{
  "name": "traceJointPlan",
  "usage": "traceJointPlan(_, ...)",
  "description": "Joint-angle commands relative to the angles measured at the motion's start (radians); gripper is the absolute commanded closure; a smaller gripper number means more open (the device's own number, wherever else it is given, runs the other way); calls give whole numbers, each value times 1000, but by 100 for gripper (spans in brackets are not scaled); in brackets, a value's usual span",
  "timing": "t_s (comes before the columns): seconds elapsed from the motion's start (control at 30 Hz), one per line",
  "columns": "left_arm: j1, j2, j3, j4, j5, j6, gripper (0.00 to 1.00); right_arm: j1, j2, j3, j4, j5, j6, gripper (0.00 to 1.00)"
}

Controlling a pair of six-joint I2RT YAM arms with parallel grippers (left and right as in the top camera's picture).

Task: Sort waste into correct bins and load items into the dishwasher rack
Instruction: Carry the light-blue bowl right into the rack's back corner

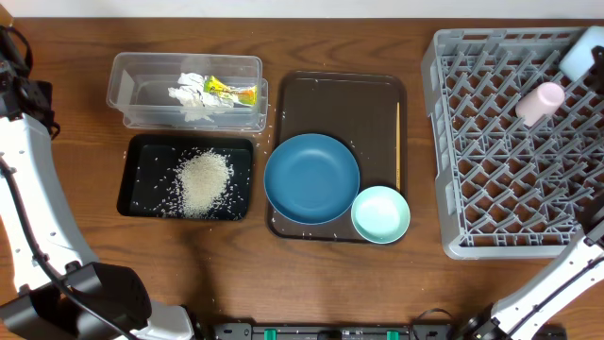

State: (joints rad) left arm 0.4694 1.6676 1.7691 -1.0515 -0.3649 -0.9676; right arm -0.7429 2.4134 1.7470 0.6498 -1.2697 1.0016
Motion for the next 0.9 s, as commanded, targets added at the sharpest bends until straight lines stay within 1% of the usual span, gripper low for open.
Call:
traceJointPlan(0.0, 2, 1, 2, -6, -9, 9, 8, -40, 25, 7, -8, -47, 72, 99)
traceJointPlan(0.47, 2, 1, 2, -6, -9, 9, 8, -126, 19, 7, -11, -82, 83, 98)
traceJointPlan(0.53, 2, 1, 2, -6, -9, 9, 8, -146, 13, 7, 27, -117, 66, 92)
traceJointPlan(0.6, 2, 1, 2, -6, -9, 9, 8, -166, 12, 7, 134, -174, 64, 61)
traceJointPlan(0.63, 2, 1, 2, -6, -9, 9, 8, -174, 12, 7, 194, -203, 65, 53)
traceJointPlan(0.7, 2, 1, 2, -6, -9, 9, 8, -192, 12, 7, 294, -243, 104, 49)
traceJointPlan(0.73, 2, 1, 2, -6, -10, 9, 8, -200, 12, 7, 324, -252, 127, 49)
traceJointPlan(0.8, 2, 1, 2, -6, -9, 9, 8, -216, 12, 7, 345, -262, 150, 58)
traceJointPlan(0.83, 2, 1, 2, -6, -9, 9, 8, -225, 12, 7, 343, -264, 156, 59)
traceJointPlan(0.87, 2, 1, 2, -6, -9, 9, 8, -235, 12, 6, 336, -267, 158, 57)
